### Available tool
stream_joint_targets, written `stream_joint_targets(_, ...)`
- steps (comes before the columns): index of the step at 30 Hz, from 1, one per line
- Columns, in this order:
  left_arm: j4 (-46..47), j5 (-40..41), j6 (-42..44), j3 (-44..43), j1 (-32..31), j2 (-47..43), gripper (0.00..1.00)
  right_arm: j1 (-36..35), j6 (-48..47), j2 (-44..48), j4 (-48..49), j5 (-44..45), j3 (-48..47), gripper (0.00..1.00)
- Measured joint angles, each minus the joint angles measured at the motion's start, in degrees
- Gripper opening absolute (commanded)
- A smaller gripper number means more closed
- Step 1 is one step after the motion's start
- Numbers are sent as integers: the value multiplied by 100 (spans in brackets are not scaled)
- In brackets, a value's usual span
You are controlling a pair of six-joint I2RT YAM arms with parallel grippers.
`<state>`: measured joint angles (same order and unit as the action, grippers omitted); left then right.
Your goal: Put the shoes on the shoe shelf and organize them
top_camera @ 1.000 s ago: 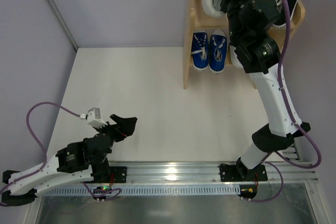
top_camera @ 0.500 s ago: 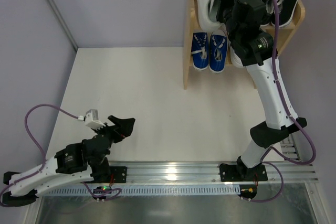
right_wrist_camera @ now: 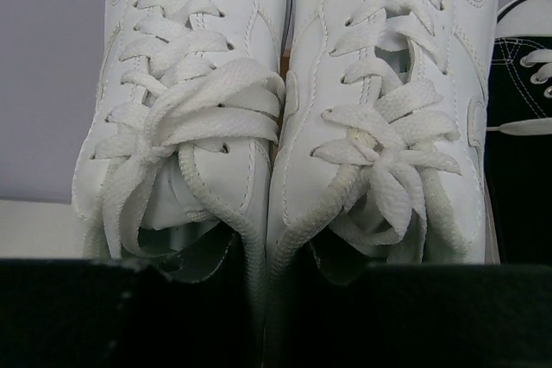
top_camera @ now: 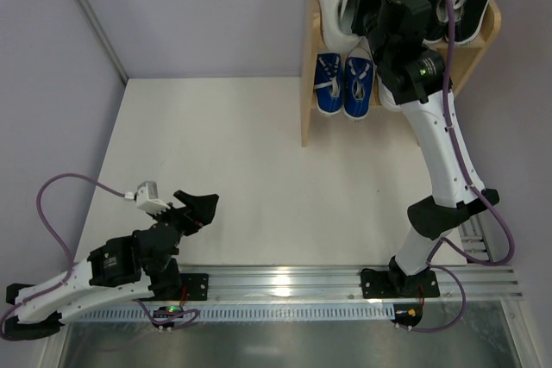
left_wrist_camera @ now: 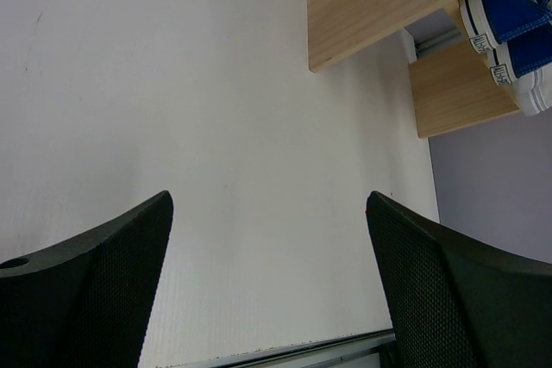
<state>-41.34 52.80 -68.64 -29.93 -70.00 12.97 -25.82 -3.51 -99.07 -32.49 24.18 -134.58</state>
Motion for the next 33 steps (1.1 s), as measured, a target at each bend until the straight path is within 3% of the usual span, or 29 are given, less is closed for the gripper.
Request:
stream_joint_targets(20,-33,72,-20,0,0,-2,91,369,376,-120,188,-796,-13,4)
stream_joint_targets(24,-66,79,-28,2,0,-2,91,374,413,-28,459,-826,247,11)
stream_joint_targets(30,-83,81,-39,0,0,-2,90,378,463,20,774,-796,481,12)
stream_joint_targets(32,-96,81,-39,0,0,-2,90,378,485,20,828,-774,507,19)
stream_joint_targets(33,-98,81,-39,0,0,-4,90,378,496,20,839,-763,509,28)
